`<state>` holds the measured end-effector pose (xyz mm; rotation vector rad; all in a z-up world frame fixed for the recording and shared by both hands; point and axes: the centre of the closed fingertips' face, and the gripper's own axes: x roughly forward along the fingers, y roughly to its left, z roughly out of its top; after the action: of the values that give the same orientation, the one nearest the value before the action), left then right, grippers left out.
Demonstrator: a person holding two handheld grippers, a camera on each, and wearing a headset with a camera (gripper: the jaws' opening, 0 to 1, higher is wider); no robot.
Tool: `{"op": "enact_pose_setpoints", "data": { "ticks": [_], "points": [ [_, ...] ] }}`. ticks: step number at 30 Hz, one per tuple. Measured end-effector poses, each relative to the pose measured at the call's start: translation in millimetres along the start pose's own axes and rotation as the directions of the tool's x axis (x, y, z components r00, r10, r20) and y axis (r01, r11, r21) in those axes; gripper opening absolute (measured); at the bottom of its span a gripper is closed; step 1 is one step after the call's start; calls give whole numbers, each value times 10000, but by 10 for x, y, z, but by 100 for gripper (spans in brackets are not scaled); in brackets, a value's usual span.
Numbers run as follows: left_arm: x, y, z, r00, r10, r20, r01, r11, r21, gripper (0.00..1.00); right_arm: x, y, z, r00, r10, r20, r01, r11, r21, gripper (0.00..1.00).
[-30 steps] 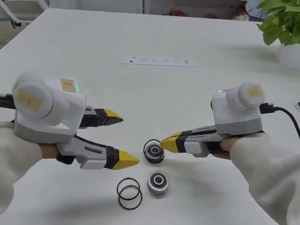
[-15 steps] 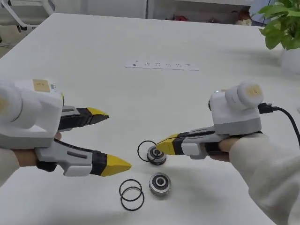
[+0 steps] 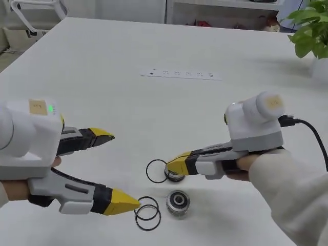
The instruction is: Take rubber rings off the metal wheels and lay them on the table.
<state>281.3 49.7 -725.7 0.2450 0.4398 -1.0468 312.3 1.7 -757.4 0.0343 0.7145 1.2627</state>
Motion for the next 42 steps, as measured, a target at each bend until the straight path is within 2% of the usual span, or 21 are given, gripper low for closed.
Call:
{"op": "enact_pose_setpoints", "data": {
  "ticks": [13, 24, 35, 42],
  "points": [
    [-49, -70, -116, 9996, -49, -260, 45, 9999, -140, 93, 90, 163, -35, 9985, 463, -298, -470, 9986, -242, 0],
    [-68, -114, -164, 9991, -118, -409, 110, 9998, -194, 94, 198, 303, -174, 9915, 903, -939, -940, 9949, -361, 0],
    [-71, -138, -195, 9983, -219, -533, 208, 9996, -210, 93, 277, 406, -282, 9831, 1166, -1409, -1239, 9913, -441, 0],
    [-69, -147, -224, 9976, -284, -630, 269, 9993, -248, 93, 320, 397, -360, 9802, 1049, -1678, -1162, 9915, -590, 0]
  ]
}}
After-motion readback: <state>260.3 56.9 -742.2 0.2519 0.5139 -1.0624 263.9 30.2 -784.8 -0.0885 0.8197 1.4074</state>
